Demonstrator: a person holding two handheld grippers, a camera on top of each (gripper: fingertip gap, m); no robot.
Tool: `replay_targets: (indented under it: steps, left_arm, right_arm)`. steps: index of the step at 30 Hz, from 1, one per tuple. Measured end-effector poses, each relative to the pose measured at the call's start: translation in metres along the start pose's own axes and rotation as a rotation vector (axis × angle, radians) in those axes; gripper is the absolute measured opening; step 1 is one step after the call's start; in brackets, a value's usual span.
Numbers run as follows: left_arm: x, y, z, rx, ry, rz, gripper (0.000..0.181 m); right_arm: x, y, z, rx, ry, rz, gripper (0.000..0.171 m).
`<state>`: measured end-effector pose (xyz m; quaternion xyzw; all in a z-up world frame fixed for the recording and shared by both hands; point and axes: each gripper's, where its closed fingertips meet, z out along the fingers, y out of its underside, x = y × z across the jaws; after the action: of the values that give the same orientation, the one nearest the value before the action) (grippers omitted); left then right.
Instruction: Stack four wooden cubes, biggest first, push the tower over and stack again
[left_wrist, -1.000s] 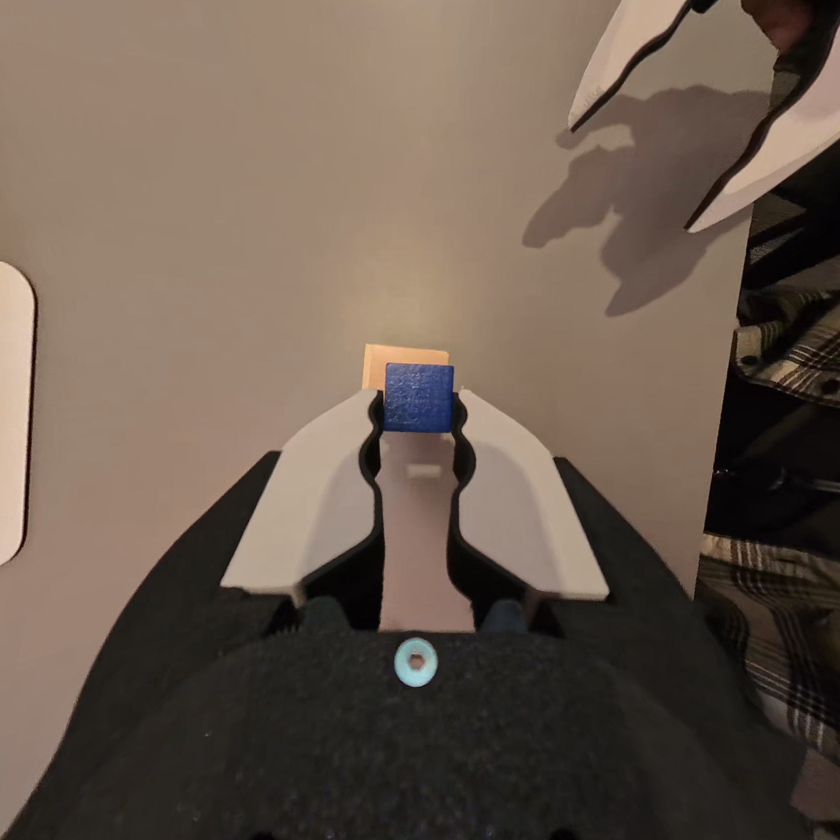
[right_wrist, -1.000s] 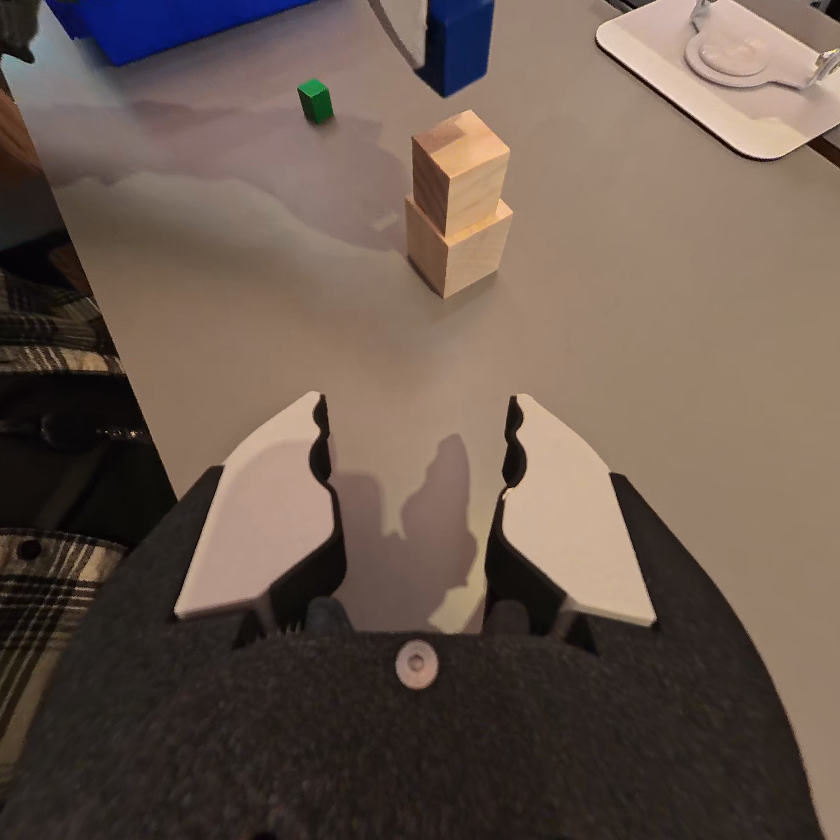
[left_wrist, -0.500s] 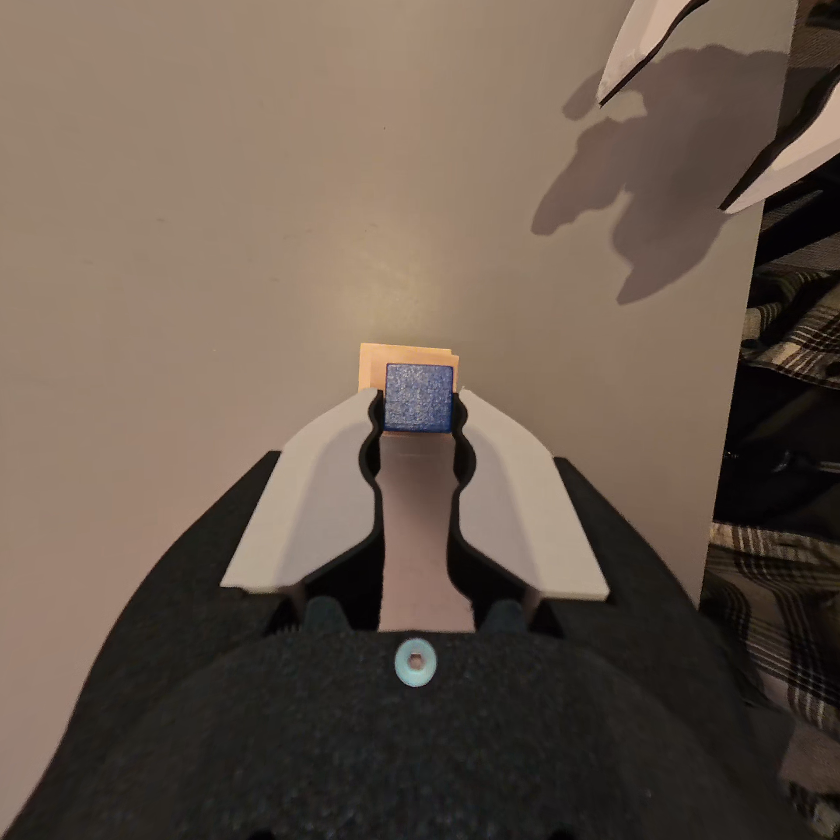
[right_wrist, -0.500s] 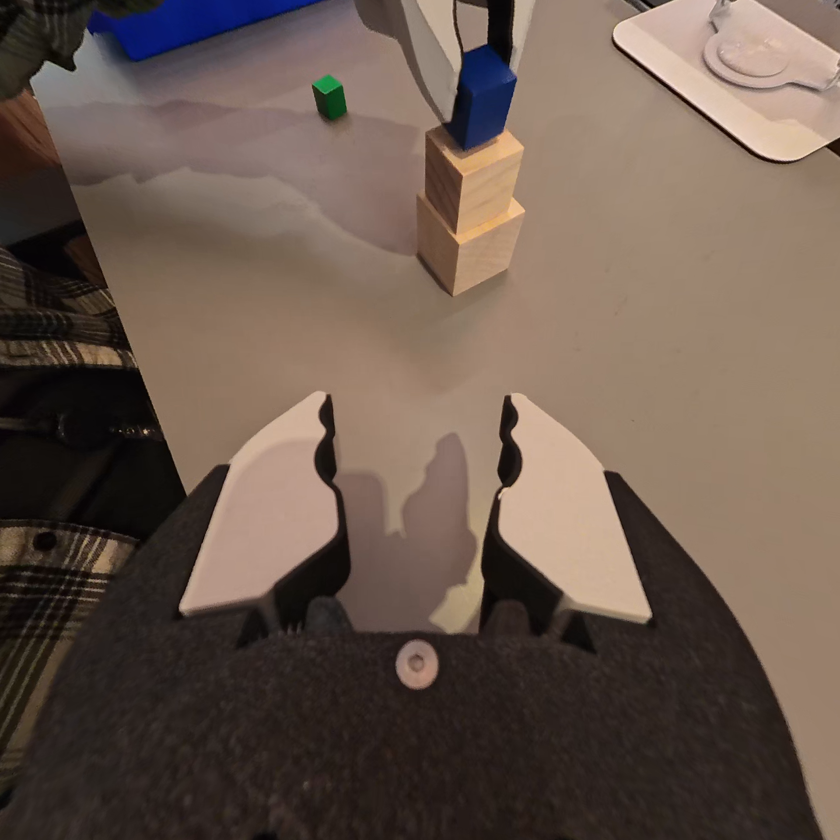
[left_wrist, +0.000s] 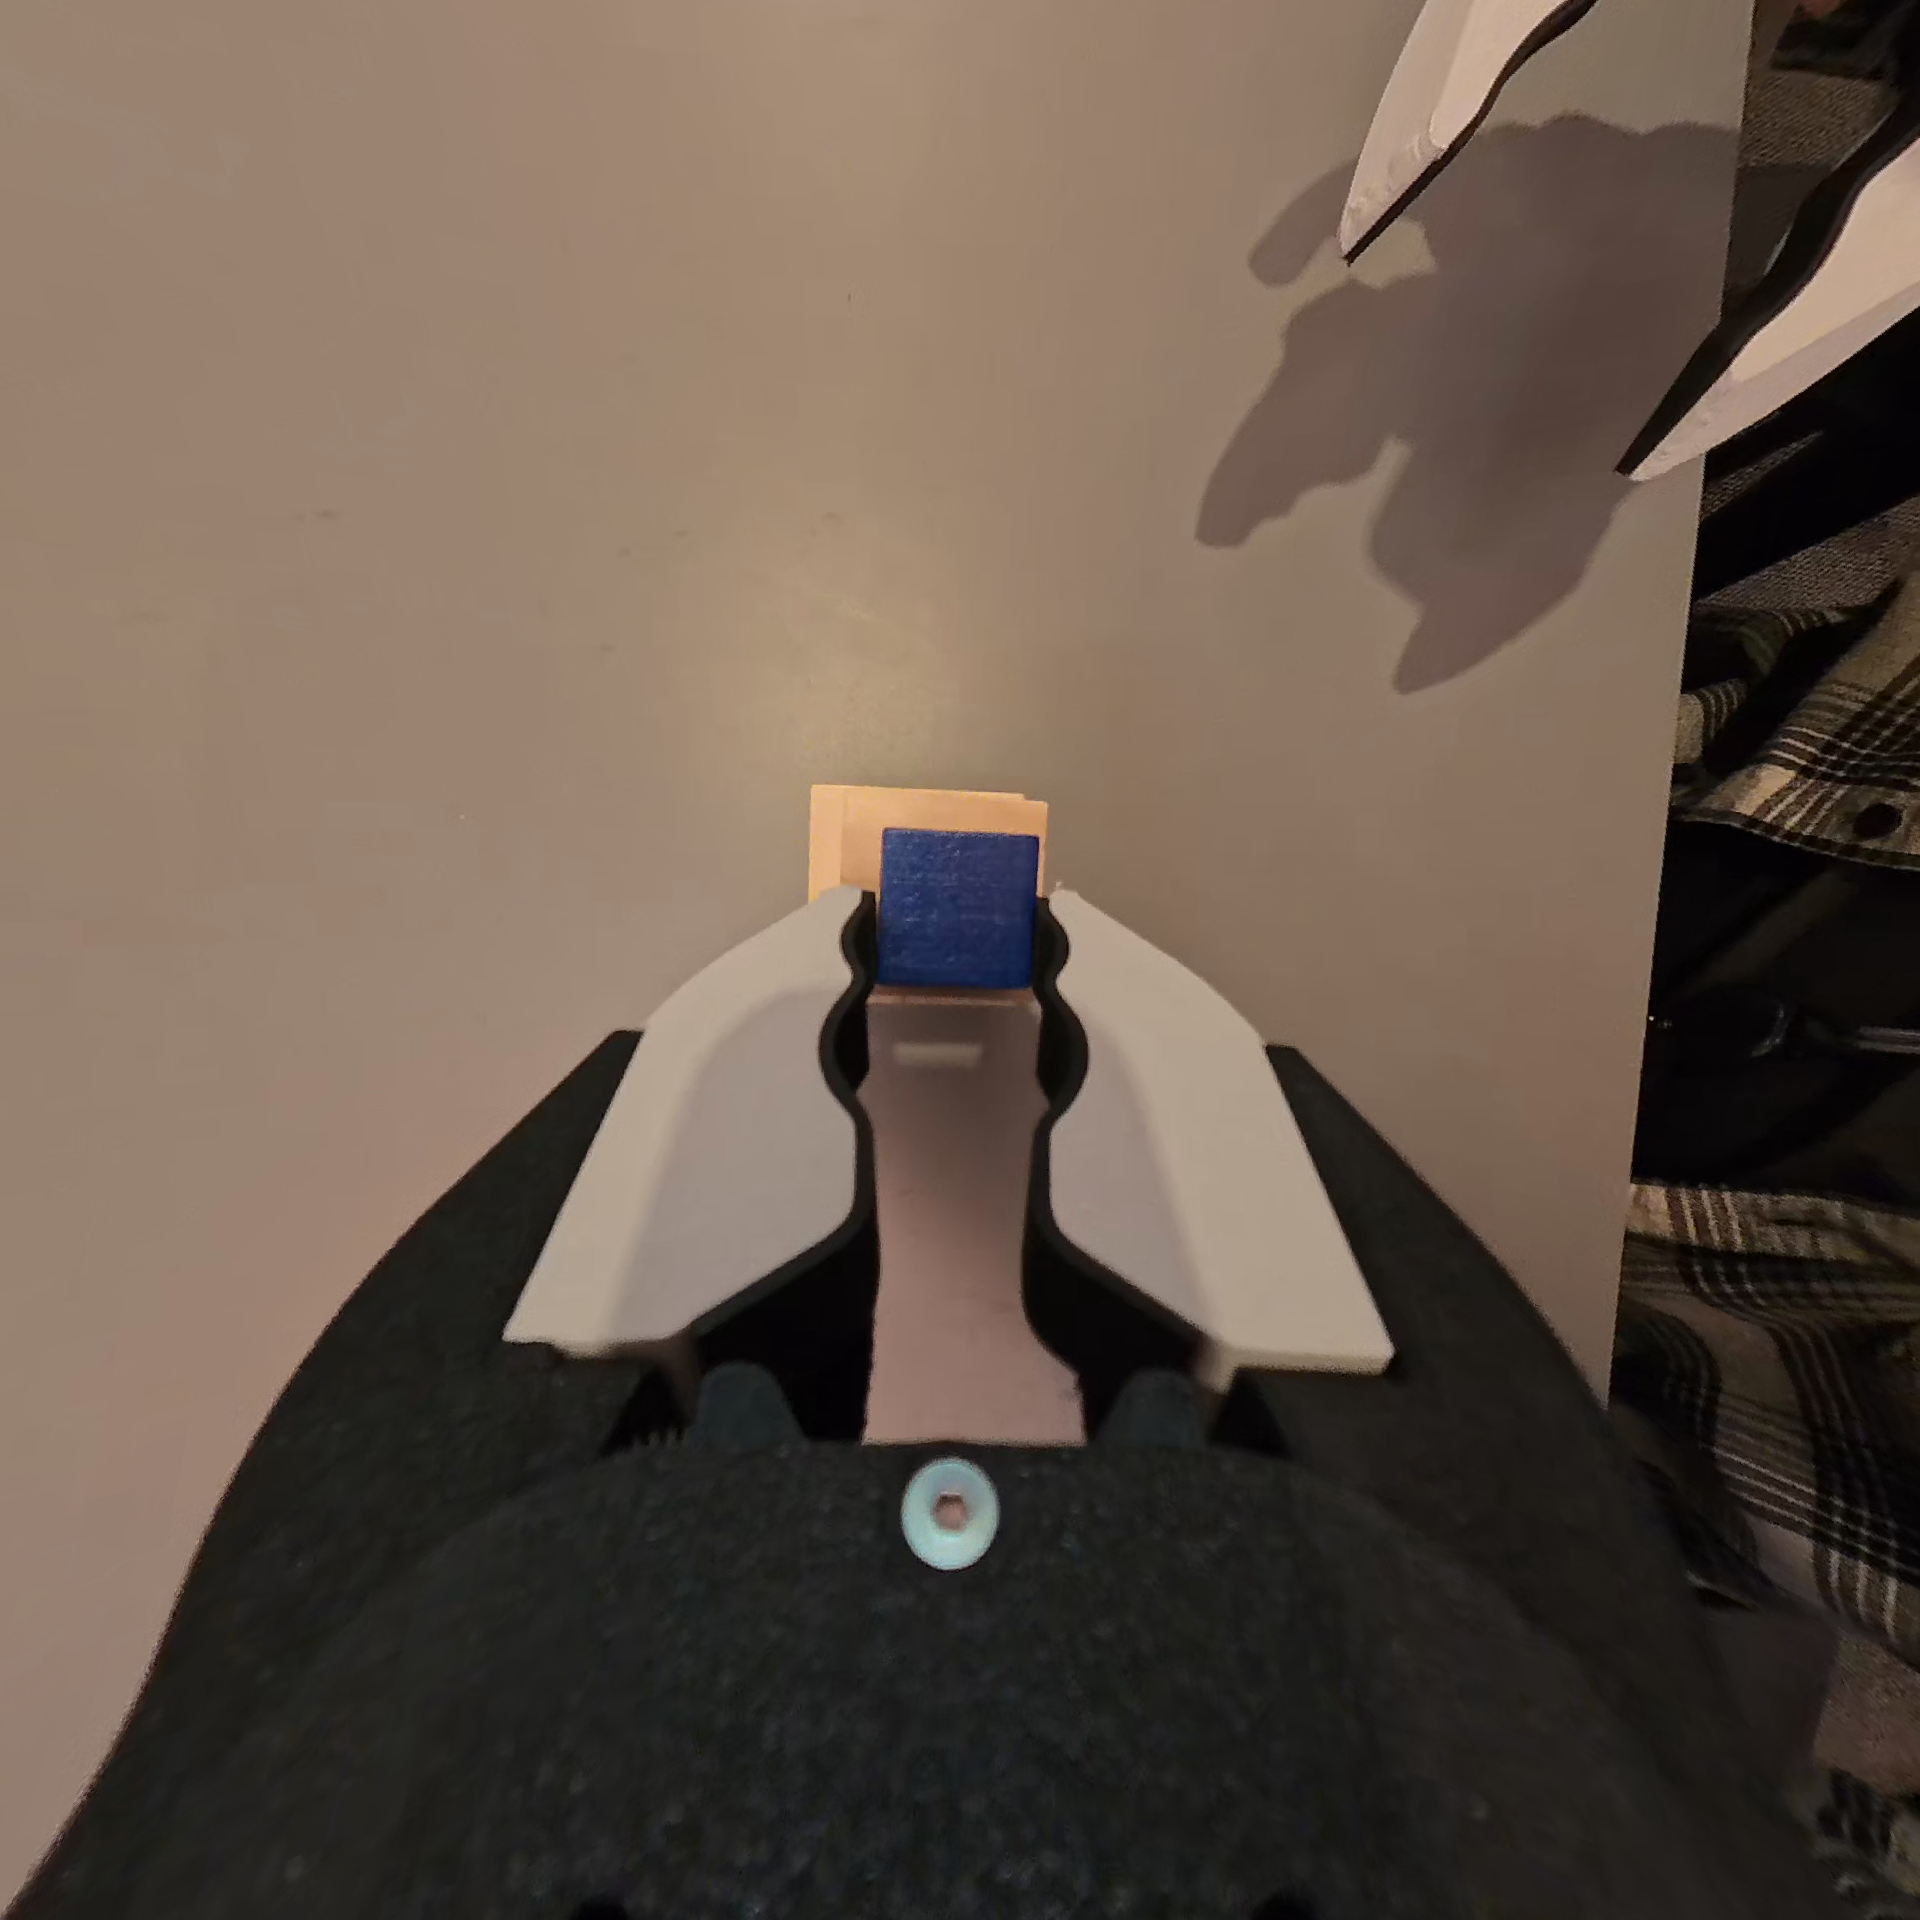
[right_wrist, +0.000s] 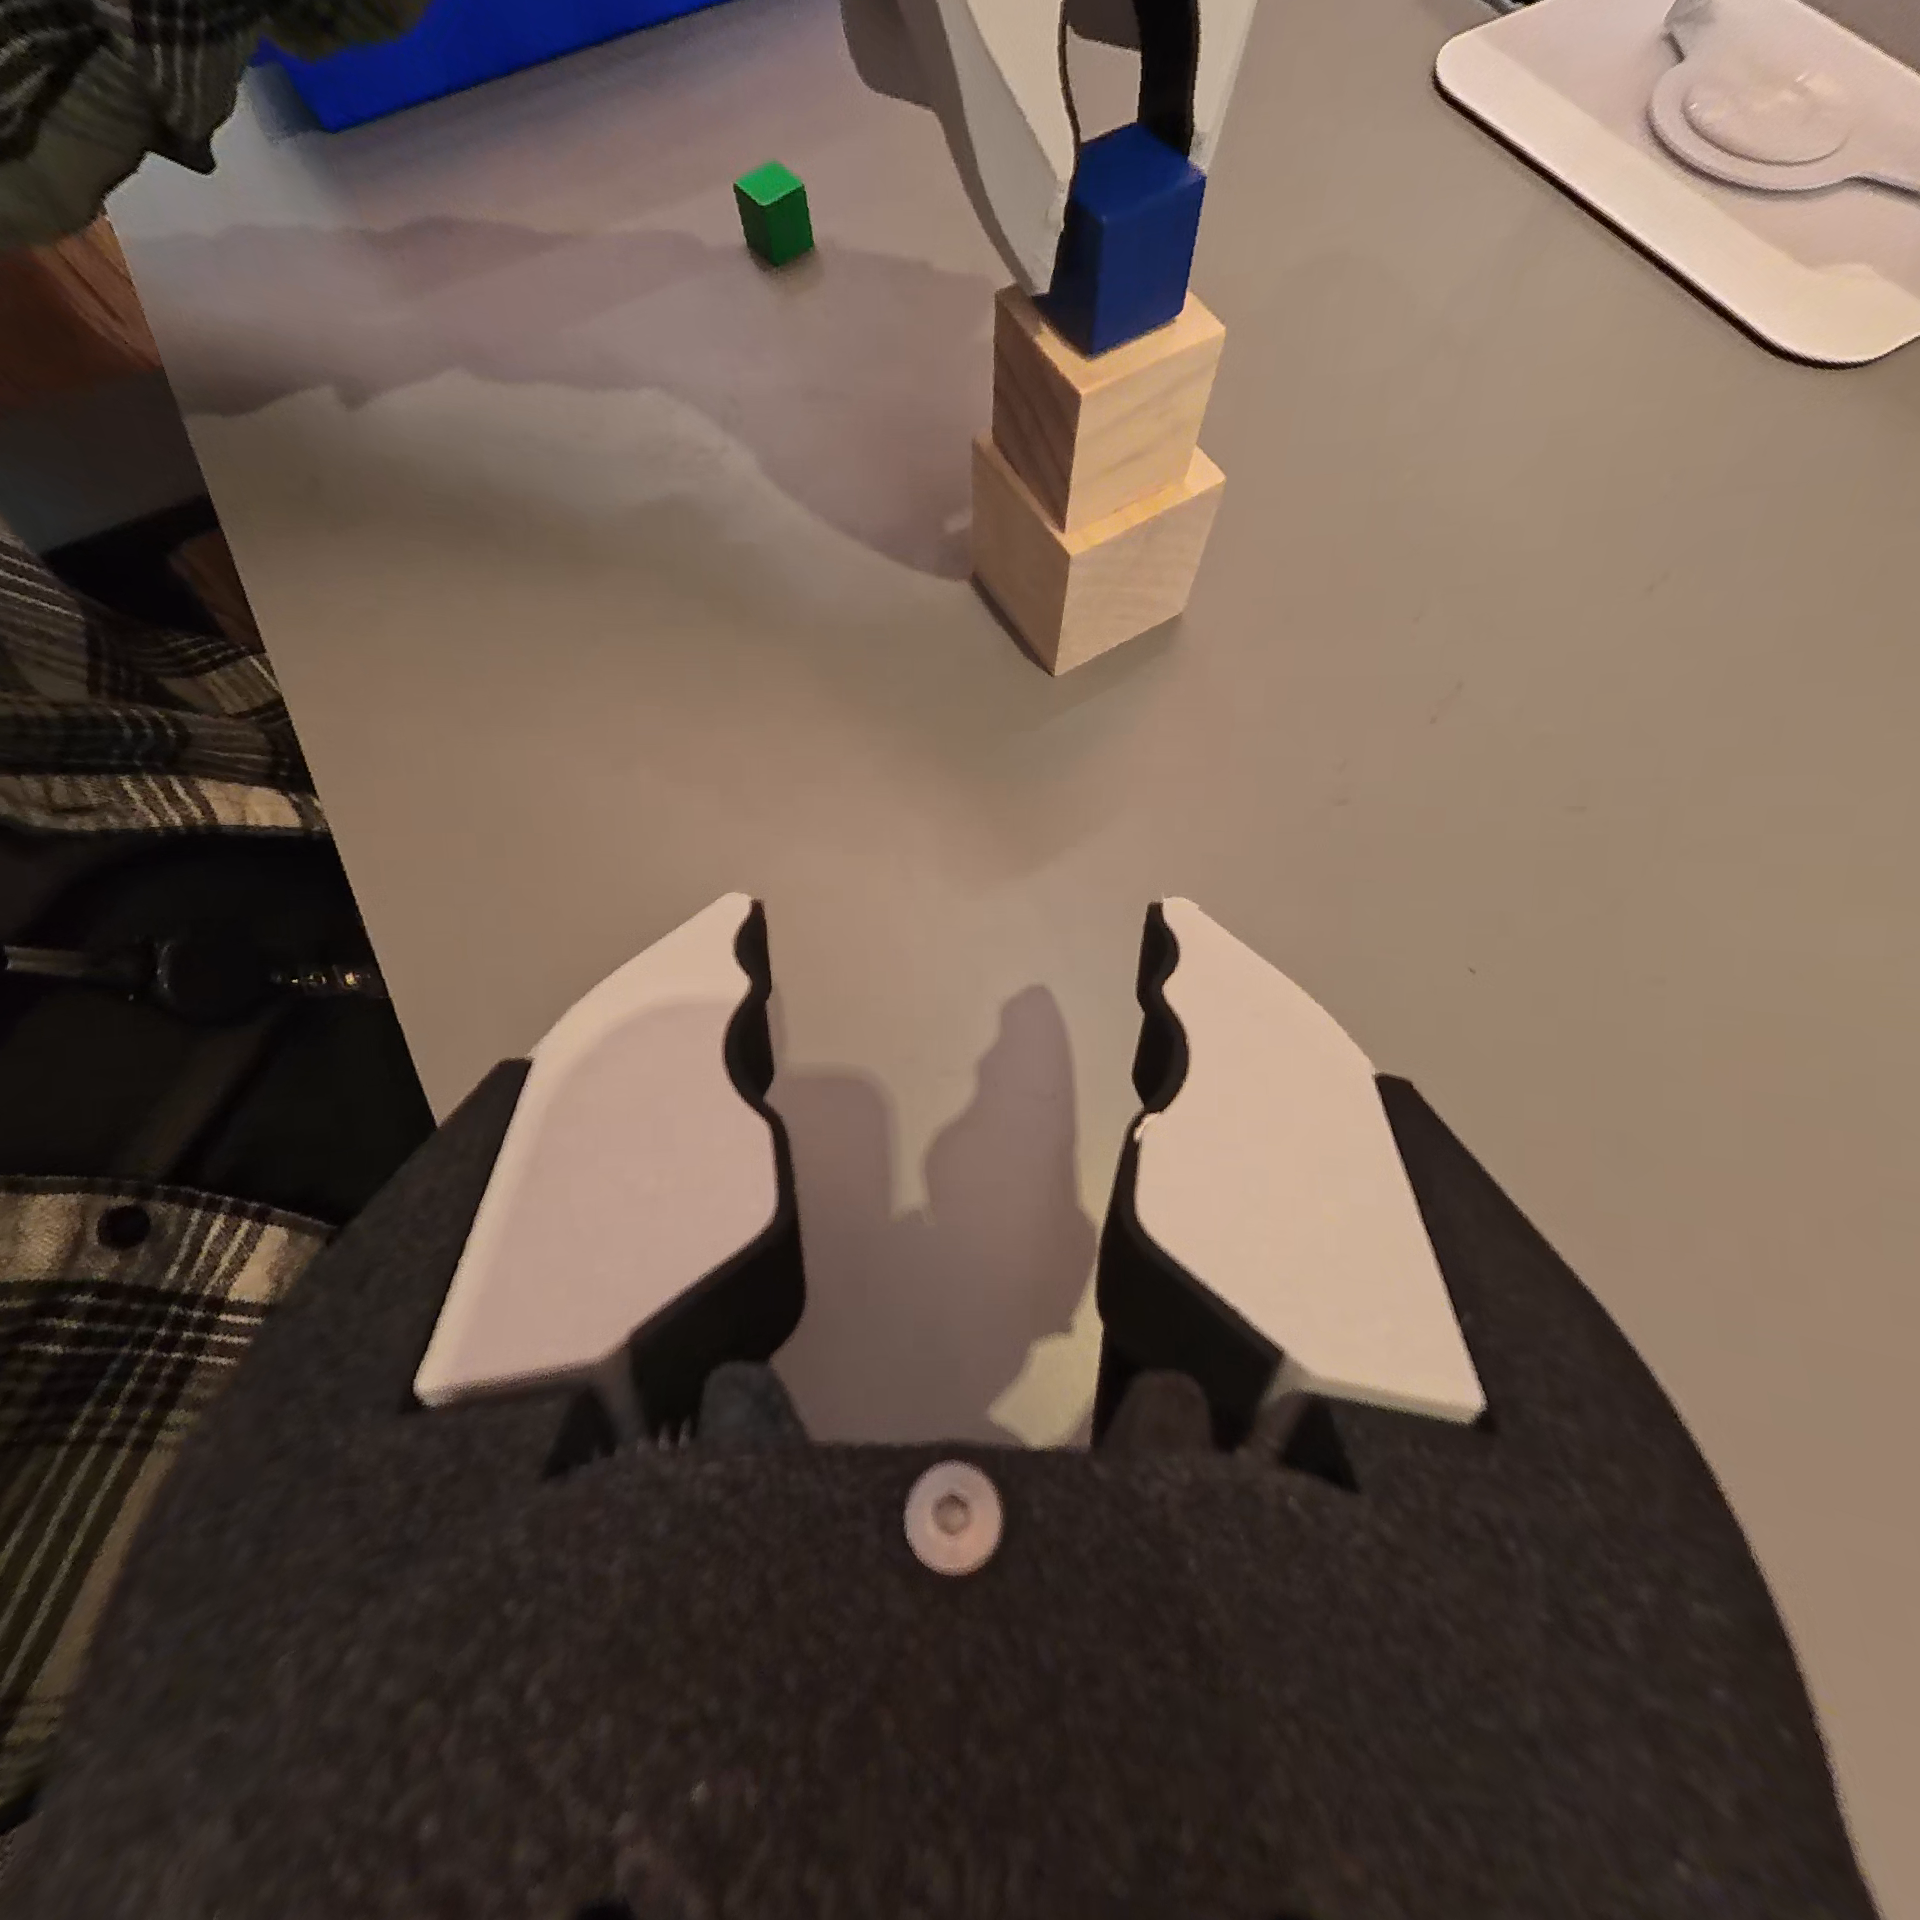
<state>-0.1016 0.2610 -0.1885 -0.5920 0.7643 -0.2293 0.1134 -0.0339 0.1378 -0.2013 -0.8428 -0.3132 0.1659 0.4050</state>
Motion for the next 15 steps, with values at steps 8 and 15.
replay_targets:
  steps: [8, 15]
  left_arm:
    - [-0.001, 0.000, 0.004, -0.014, -0.012, -0.002, 0.038]
    - [-0.010, 0.010, -0.036, 0.081, -0.128, -0.060, 0.064]
  right_arm:
    - [0.000, 0.000, 0.001, 0.002, -0.005, 0.001, 0.068]
    - [0.001, -0.002, -0.003, 0.017, 0.005, 0.003, 0.070]
